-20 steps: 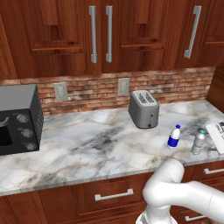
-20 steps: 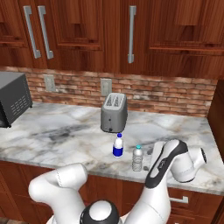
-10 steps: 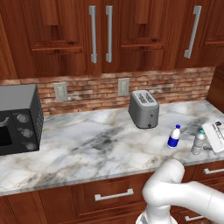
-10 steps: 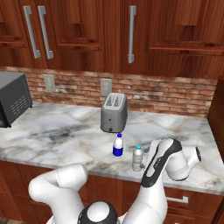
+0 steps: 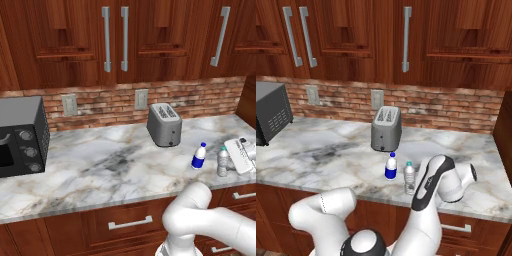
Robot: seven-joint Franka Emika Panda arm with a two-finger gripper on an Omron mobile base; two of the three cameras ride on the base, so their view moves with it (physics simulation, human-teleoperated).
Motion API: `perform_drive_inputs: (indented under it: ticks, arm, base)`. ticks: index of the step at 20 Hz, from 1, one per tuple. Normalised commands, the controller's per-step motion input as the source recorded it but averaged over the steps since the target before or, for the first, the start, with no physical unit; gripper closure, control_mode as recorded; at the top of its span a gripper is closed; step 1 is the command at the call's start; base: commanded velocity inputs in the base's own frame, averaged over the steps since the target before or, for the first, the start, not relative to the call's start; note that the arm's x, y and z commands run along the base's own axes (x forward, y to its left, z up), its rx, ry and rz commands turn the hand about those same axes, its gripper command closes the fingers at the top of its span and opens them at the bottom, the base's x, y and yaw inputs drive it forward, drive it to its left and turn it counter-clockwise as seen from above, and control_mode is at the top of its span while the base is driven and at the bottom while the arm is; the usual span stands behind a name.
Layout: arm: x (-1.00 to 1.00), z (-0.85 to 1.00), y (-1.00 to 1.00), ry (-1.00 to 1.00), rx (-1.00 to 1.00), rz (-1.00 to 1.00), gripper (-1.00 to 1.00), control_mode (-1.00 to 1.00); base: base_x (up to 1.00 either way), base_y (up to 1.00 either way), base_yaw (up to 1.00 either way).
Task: Take the bottled waters from the counter and place them in the freezer to freeze. Close the freezer door after placing the bottles.
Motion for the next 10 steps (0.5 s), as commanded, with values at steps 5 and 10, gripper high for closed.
perform_drive_inputs:
  ticks: [5, 10]
  arm:
    - [0.00, -0.05, 0.22, 0.00, 0.02, 0.00, 1.00, -1.00]
    - [0.00, 0.00, 0.01, 0.00, 0.01, 0.00, 1.00, -1.00]
  base:
    - [0.00, 0.00, 0.00]
    - [0.00, 0.00, 0.00]
